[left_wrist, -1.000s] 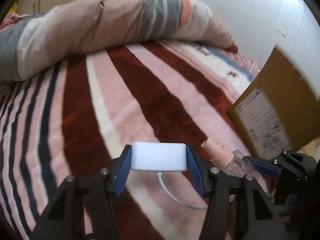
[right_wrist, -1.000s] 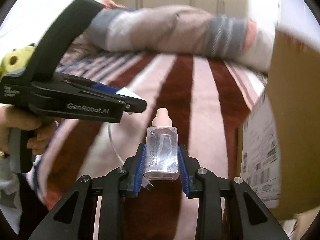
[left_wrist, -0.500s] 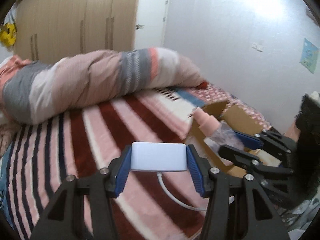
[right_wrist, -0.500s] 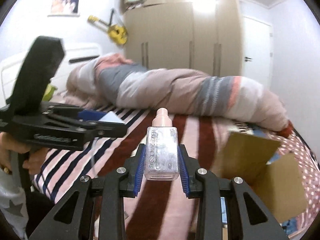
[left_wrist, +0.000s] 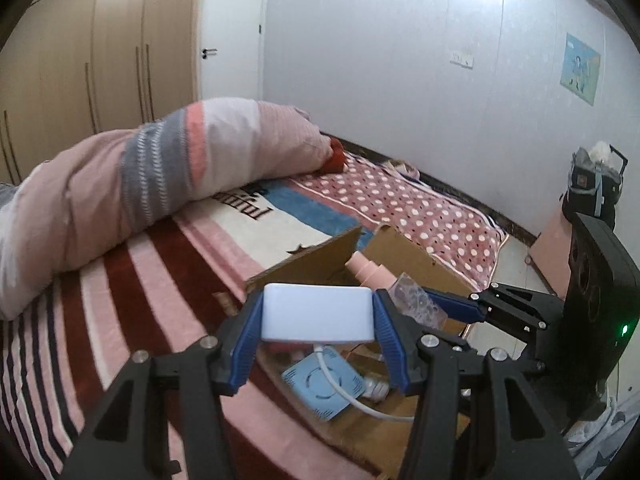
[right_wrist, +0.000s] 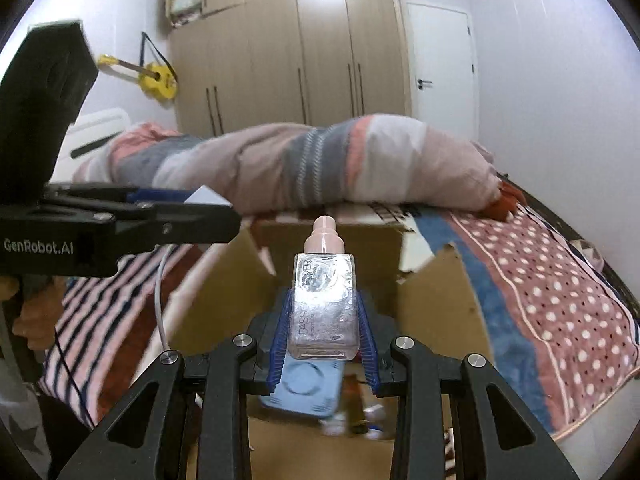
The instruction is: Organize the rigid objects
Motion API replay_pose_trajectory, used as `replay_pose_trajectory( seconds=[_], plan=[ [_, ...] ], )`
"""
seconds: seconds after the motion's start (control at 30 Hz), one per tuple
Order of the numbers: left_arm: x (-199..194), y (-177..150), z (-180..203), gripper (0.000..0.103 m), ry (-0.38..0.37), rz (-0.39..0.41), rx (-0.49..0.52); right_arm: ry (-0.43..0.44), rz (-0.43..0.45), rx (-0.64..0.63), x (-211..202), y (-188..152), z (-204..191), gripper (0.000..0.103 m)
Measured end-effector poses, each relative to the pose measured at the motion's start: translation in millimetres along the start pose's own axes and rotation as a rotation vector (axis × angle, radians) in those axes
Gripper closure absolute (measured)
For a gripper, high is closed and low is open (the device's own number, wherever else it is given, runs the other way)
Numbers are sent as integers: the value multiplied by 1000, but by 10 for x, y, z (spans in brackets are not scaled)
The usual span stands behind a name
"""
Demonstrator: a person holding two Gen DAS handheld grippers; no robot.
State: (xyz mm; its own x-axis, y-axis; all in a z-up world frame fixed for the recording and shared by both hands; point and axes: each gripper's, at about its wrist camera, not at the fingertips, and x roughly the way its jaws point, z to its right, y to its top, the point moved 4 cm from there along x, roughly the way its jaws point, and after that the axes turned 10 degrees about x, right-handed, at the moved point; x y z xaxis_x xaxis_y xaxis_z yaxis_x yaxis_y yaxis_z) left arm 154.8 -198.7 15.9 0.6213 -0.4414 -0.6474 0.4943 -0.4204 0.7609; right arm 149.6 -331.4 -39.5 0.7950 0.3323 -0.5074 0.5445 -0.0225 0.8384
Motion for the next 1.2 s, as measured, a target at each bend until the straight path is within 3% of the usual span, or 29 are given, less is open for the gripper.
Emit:
replay_pose_trajectory(
  seconds=[0.17,0.47,0.63,0.73,0.9,1.0,1.13,1.2],
  plan=[
    [307,36,91,52,-14,-42,0,-43,-39,18,160,-84,274,76],
    [552,53,130,50,6,-74,8,-9,-40,35,200,-75,438,76],
    [397,46,83,26,38,-16,-14,39,-33,14,159,-30,382,74],
    [128,22,48,17,93,55,-39,90,-7,-28,86,18,299,57],
    [-399,-125,-63,2,290,163,-107,193,88,-124,-115,165,73,22],
    [-626,-262,-157,1,381,193,-164,257,153,-156,-247,245,-52,2],
    [-849,-491,-309,1,512,206,-225,307,214,-200,-373,294,-216,0],
    [-911,-581,-355,1,536,208,-240,326,219,-202,-386,300,-265,0]
  ],
)
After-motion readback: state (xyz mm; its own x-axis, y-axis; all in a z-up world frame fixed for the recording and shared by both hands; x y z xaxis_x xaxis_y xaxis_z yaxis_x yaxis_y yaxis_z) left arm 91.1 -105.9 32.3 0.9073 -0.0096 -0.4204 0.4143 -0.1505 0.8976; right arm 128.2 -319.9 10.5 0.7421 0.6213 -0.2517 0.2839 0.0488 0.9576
